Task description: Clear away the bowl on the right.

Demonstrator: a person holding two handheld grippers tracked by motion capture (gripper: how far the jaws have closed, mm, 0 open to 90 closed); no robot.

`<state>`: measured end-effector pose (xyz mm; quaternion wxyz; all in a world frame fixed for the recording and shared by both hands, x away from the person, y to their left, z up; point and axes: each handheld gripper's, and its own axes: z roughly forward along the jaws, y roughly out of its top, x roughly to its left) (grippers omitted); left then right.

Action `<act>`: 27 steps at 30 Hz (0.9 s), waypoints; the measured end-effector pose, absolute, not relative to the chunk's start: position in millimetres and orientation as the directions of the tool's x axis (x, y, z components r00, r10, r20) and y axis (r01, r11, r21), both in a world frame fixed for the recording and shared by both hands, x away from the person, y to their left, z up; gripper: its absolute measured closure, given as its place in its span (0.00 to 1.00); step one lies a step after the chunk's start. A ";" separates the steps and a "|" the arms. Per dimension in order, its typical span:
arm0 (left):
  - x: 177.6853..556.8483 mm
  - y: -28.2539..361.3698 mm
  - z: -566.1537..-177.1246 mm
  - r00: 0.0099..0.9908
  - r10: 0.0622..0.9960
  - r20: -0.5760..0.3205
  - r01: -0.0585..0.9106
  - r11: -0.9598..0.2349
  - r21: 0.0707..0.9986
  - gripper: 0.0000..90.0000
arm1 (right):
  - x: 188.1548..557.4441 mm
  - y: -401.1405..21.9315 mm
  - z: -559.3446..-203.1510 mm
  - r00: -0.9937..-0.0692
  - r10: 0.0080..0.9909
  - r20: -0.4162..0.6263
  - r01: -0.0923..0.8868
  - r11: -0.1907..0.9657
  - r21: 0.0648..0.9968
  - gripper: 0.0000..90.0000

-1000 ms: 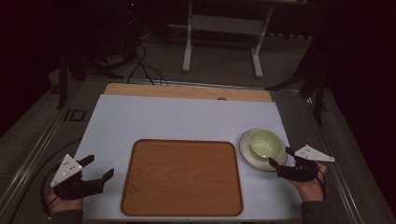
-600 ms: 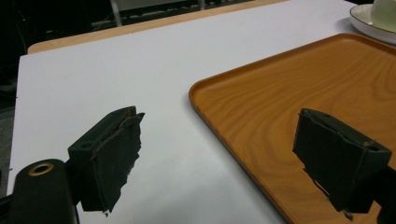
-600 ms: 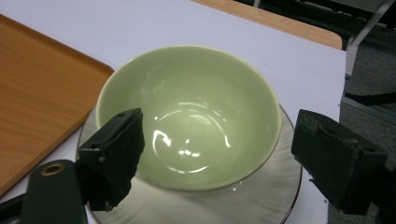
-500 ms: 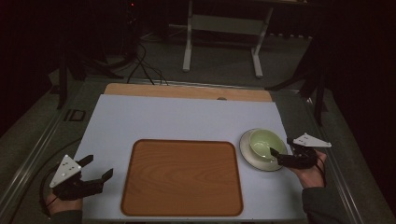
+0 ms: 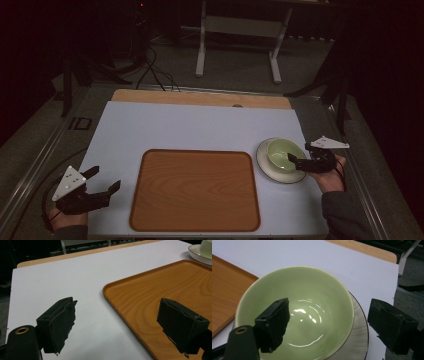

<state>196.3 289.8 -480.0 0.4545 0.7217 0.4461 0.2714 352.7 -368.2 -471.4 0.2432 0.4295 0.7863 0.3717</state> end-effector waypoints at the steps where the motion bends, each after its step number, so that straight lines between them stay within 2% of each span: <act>1: 196.3 289.8 -480.0 0.455 0.891 -0.014 0.397 -0.189 0.898 0.16 | 354.2 -368.5 -472.0 -0.512 0.857 -0.063 0.498 0.356 0.791 0.19; 22: 196.8 291.7 -480.7 0.445 0.895 -0.020 0.404 -0.180 0.897 0.16 | 377.6 -369.2 -492.1 -0.503 0.864 -0.027 0.572 0.356 0.739 0.26; 27: 196.3 291.6 -480.5 0.445 0.895 -0.022 0.403 -0.179 0.898 0.16 | 381.5 -366.4 -496.0 -0.508 0.861 0.010 0.595 0.343 0.727 0.32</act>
